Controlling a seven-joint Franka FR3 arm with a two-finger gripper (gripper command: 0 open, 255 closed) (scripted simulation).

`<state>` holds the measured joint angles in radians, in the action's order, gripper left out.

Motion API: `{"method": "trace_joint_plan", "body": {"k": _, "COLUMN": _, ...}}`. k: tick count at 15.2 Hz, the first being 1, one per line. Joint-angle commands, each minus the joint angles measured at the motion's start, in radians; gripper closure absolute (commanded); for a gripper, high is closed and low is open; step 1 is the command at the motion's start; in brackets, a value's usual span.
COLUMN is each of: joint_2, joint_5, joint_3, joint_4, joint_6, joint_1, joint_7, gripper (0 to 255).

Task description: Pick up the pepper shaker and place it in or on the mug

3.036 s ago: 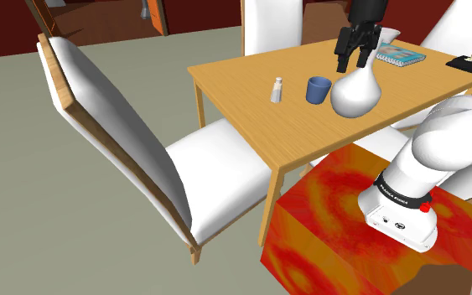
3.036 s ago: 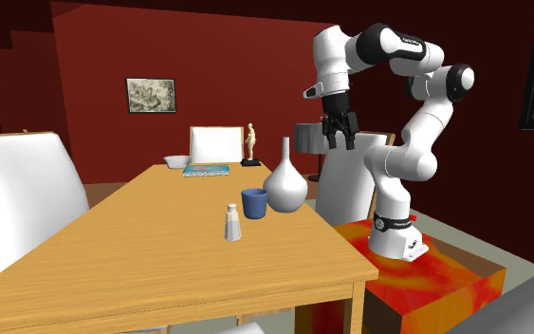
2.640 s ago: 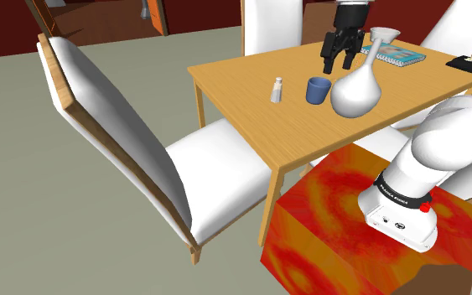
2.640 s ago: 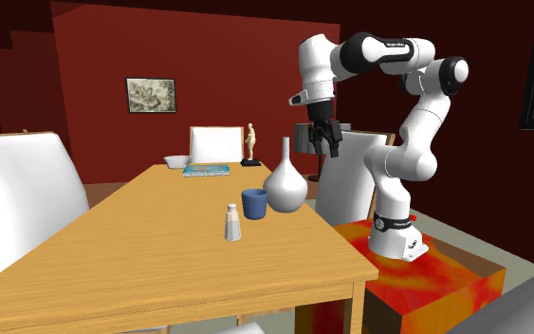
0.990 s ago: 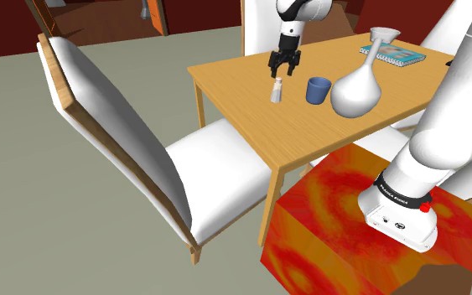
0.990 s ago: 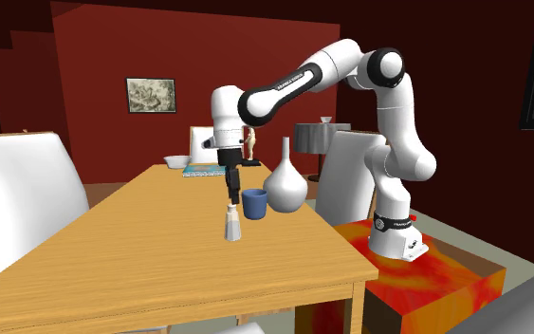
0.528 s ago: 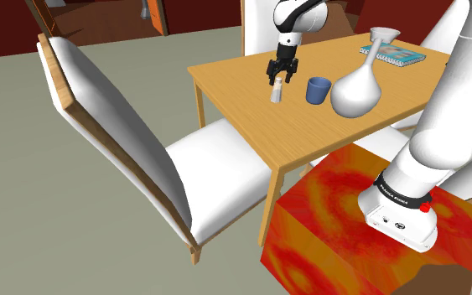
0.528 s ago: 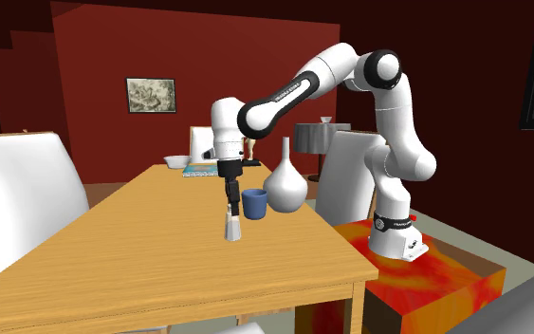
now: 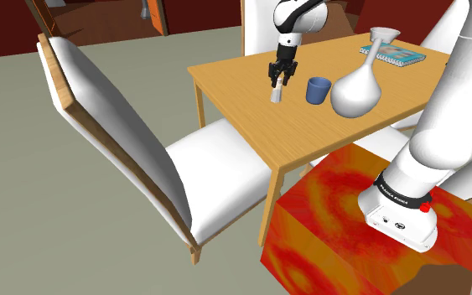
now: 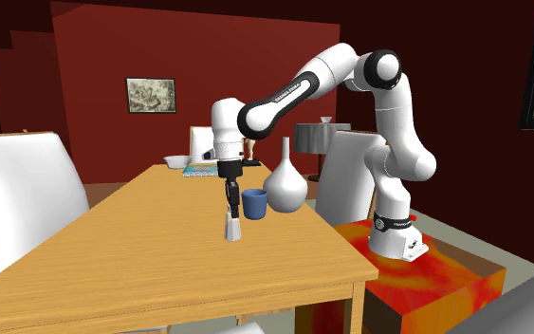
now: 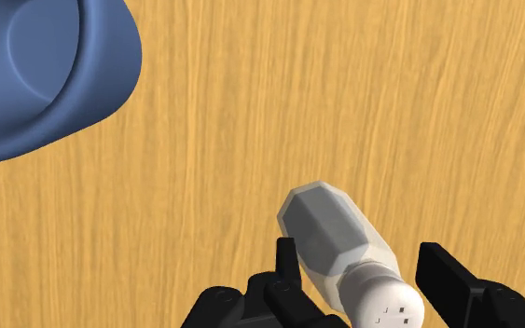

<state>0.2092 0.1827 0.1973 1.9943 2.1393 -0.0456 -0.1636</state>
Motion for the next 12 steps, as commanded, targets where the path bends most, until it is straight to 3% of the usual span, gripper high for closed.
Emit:
{"method": "trace_joint_plan", "body": {"k": 1, "joint_2": 0.000, "joint_5": 0.000, "joint_3": 0.000, "joint_4": 0.000, "joint_6": 0.000, "joint_1": 0.000, "joint_7": 0.000, "gripper": 255}}
{"method": "trace_joint_plan", "body": {"k": 12, "joint_2": -0.019, "joint_5": -0.008, "joint_3": 0.002, "joint_4": -0.017, "joint_6": -0.035, "joint_1": 0.001, "joint_7": 0.008, "gripper": 255}}
